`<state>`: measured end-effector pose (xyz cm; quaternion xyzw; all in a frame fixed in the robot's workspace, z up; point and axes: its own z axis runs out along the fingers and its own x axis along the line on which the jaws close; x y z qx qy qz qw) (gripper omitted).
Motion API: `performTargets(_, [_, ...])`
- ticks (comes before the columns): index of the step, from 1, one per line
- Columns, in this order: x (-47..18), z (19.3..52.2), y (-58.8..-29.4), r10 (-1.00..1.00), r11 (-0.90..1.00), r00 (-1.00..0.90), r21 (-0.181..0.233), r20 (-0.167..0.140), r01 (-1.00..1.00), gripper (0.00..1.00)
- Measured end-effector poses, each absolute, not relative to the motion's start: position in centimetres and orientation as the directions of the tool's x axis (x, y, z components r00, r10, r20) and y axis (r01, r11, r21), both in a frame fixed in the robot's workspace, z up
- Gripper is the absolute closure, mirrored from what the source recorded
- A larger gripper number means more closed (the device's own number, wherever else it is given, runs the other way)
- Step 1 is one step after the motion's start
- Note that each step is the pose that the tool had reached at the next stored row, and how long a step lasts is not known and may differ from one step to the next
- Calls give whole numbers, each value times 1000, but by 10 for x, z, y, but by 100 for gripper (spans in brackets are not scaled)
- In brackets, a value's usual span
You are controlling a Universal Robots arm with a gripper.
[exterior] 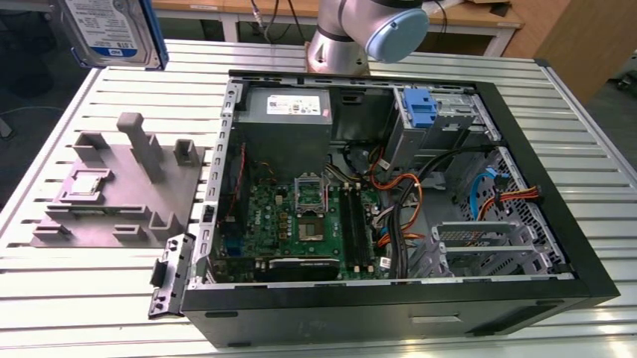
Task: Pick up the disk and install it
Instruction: 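Pick up the disk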
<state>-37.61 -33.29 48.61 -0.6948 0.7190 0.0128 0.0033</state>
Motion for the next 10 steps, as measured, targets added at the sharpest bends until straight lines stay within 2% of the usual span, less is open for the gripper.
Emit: performTargets(10, [-370,486,-333,-999,34,-34,14,-23,-999,63])
